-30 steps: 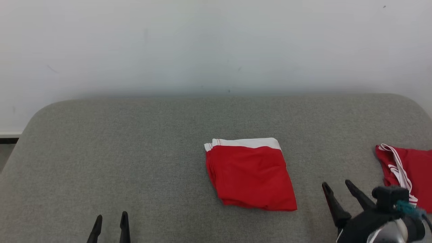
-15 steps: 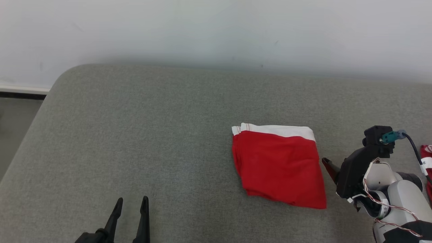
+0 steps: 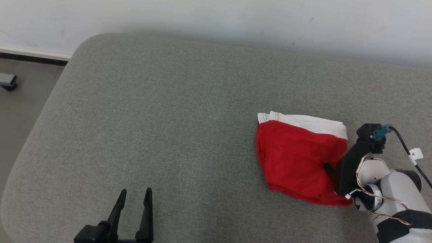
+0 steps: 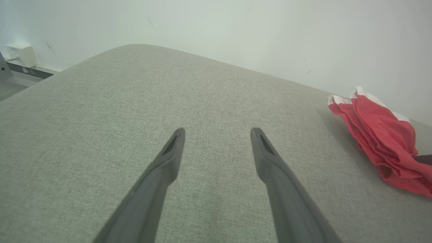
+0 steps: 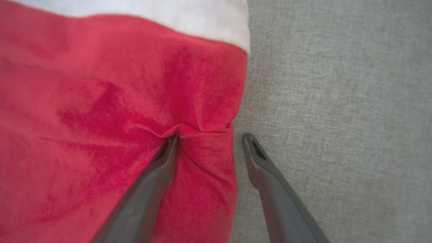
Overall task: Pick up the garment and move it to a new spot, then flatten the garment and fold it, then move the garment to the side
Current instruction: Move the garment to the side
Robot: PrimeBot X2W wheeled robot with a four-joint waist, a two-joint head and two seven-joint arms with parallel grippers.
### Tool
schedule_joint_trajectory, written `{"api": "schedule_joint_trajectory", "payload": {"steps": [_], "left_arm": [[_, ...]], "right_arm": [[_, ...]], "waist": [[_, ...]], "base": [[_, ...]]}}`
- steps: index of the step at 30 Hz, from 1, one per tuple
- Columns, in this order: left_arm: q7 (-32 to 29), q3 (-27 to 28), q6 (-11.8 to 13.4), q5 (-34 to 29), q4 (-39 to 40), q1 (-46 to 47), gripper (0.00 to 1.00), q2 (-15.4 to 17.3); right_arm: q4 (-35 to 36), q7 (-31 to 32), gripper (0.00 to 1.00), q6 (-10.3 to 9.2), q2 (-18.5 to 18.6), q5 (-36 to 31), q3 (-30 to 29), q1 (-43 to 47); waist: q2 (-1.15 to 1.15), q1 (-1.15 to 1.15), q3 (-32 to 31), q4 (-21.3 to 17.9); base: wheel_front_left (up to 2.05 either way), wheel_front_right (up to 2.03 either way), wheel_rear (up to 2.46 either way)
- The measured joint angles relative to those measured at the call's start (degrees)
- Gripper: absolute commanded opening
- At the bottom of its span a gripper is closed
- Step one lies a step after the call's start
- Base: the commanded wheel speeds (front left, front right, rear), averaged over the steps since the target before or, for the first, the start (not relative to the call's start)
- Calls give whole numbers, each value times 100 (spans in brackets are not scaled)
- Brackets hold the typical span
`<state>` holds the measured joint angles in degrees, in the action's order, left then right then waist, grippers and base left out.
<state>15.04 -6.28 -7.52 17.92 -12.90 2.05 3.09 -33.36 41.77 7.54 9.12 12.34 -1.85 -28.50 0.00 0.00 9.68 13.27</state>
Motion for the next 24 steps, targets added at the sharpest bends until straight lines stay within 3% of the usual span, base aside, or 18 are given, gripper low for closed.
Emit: {"api": "schedule_joint_trajectory", "payload": {"steps": [1, 2, 7, 15, 20, 24], "left_arm": [[0, 15, 0, 13, 5, 9, 100, -3], [0, 37, 0, 20, 13, 12, 100, -5], [0, 107, 0, 32, 30, 9, 100, -11], [1, 219, 1, 159, 248, 7, 100, -14], [1, 220, 34, 209, 423, 102, 100, -16], [0, 168, 43, 176, 495, 258, 100, -19]], "right_arm": [[41, 11, 10, 0, 35, -34, 107, -21], [81, 23, 0, 0, 75, -48, 227, -42], [380, 157, 0, 7, 380, -31, 844, -95], [1088, 486, 0, 2, 1343, 285, 2054, -396], [1596, 642, 0, 2, 1922, 602, 2417, -687], [1903, 745, 0, 2, 2230, 801, 2361, -844]], "waist": [[0, 0, 30, 6], [0, 0, 56, 4], [0, 1, 83, -128], [1, 1, 52, -587], [1, 1, 99, -944], [1, 1, 198, -1262]], "base": [[0, 0, 0], [0, 0, 0], [0, 0, 0], [0, 0, 0], [0, 0, 0], [0, 0, 0]]}}
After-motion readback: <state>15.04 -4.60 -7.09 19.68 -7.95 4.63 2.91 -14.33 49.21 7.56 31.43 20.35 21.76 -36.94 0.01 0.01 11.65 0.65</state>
